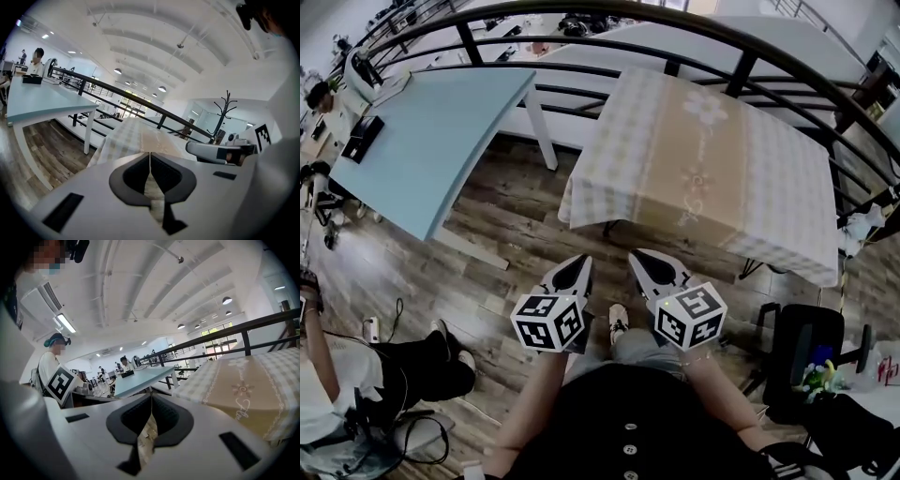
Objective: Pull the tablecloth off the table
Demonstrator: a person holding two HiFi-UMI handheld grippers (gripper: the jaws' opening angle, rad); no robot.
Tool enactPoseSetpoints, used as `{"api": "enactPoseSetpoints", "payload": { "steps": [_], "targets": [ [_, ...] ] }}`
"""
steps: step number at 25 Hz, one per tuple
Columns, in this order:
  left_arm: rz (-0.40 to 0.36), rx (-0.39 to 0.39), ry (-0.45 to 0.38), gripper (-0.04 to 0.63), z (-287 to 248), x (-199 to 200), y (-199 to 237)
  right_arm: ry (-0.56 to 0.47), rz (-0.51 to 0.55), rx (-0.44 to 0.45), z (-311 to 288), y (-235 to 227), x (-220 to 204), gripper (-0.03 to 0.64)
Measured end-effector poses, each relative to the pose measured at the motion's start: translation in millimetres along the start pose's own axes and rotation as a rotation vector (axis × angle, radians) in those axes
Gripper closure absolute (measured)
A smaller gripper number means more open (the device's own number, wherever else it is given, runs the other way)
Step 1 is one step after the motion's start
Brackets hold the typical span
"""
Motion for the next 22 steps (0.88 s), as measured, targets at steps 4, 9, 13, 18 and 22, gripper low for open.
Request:
{"api": "enactPoseSetpoints", "payload": {
  "steps": [4, 9, 13, 18, 22],
  "targets": [
    [-0.005, 0.012, 0.003, 0.575, -27, 18, 9, -0.001, -0.006, 0.000, -19, -25, 14, 0.588],
    [-0.001, 0.026, 0.004, 0.575, -56, 32, 21, 0.007, -0.009, 0.010, -42, -51, 26, 0.588],
    [0.001, 0.036, 0.009, 0.574, -70, 39, 26, 0.019, -0.011, 0.012, -54, -65, 32, 0.588],
    [0.016, 0.044, 0.032, 0.574, -80, 40, 36, 0.037, -0.025, 0.005, -62, -71, 31, 0.588],
    [0.031, 0.046, 0.055, 0.575, -87, 40, 45, 0.056, -0.051, -0.011, -65, -75, 27, 0.588]
  ]
}}
Point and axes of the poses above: the fingertips, and each gripper's own axes: z backward along the fingers, y to its left, x out of its top, the point moved 10 cm from there along z, backward along the fingers, and after that the axes turned 4 degrees about -x, right-handed, at the moved point
